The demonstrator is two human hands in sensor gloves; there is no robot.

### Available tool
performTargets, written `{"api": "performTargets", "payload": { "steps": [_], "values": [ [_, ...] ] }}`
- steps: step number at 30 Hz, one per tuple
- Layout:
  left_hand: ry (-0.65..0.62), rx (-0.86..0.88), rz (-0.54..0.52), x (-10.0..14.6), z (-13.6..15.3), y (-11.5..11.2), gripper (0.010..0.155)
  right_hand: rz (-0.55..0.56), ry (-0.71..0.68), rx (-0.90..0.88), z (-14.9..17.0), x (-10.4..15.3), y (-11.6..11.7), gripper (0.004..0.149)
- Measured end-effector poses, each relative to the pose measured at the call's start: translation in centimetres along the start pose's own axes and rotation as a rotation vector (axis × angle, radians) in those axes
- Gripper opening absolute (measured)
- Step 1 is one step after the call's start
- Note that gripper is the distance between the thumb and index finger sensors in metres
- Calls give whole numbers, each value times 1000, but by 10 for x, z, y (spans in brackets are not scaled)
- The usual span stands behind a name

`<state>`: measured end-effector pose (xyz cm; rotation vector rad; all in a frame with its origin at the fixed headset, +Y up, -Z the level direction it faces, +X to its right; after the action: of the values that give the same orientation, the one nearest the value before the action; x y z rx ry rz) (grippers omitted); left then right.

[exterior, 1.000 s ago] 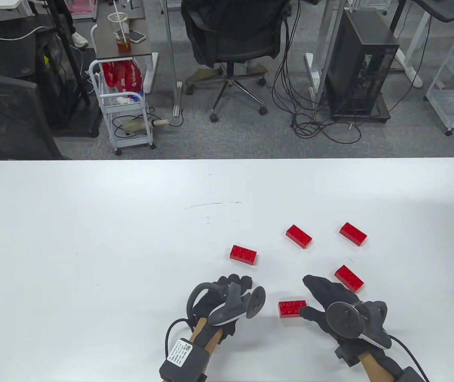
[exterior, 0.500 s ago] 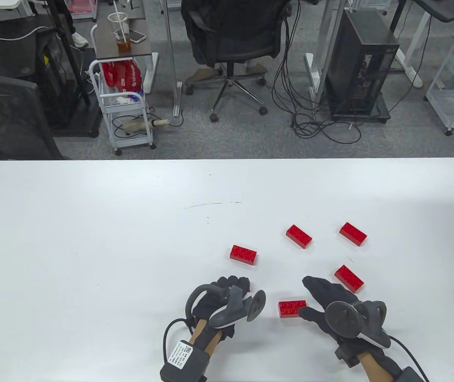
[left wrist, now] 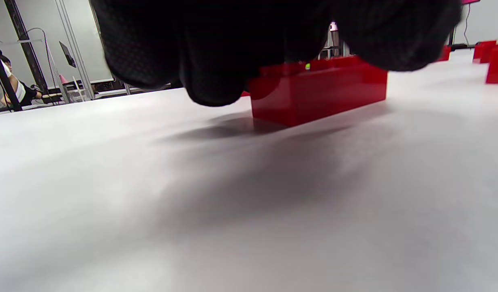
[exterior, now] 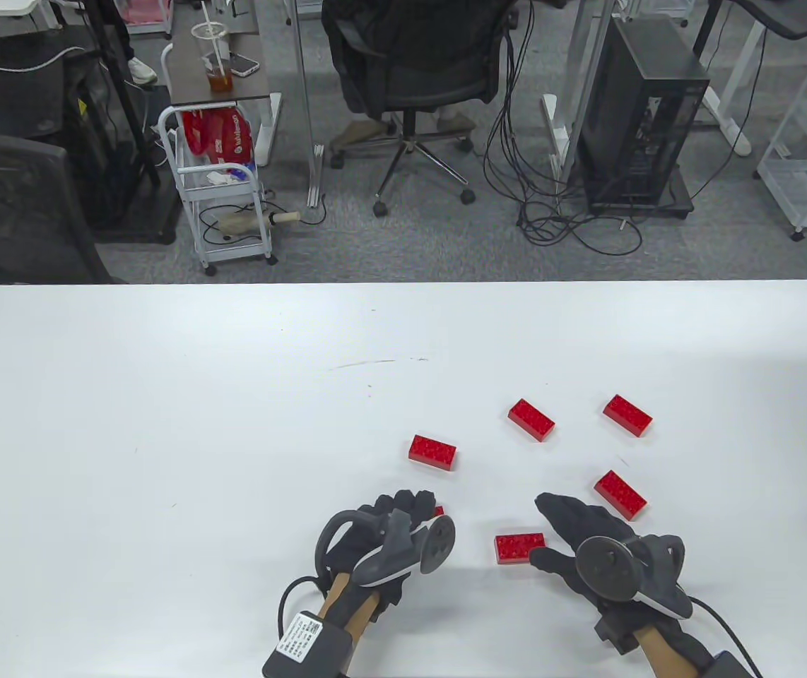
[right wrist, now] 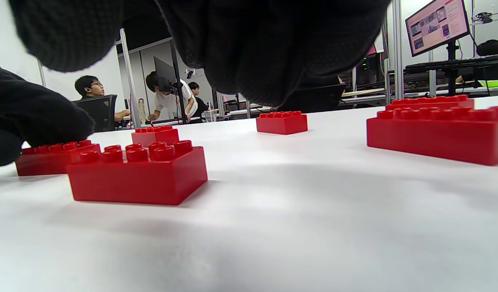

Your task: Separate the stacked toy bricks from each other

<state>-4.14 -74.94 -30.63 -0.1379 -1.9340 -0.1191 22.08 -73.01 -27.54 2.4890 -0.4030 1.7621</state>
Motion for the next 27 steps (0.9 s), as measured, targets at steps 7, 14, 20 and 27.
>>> {"api": "performTargets", "payload": {
  "steps": [7,14,20,27],
  "values": [
    [44,142,-59,26,34,13,71,0,2,1,0,0,1,76],
    [133,257,-126,52,75,21,72,9,1,3,-1,2,1,76],
    [213,354,-215,75,105,-2,71,5,13,1,-1,2,2,77],
    [237,355,-155,74,109,-11,70,31,19,-3,-1,5,1,76]
  ]
}}
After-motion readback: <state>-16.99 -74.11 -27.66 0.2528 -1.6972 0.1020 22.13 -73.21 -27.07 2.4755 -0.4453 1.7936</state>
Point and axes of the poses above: the tracker on the back of each hand, its own z axis roughly to the little-finger side, its own x axis roughly from the fingertips to the wrist, y = z × x, the point moved 1 cm from there along -x, roughly from the wrist to the fingertips, and after that the axes turned 3 degrees about -x, right-handed, at the moved point
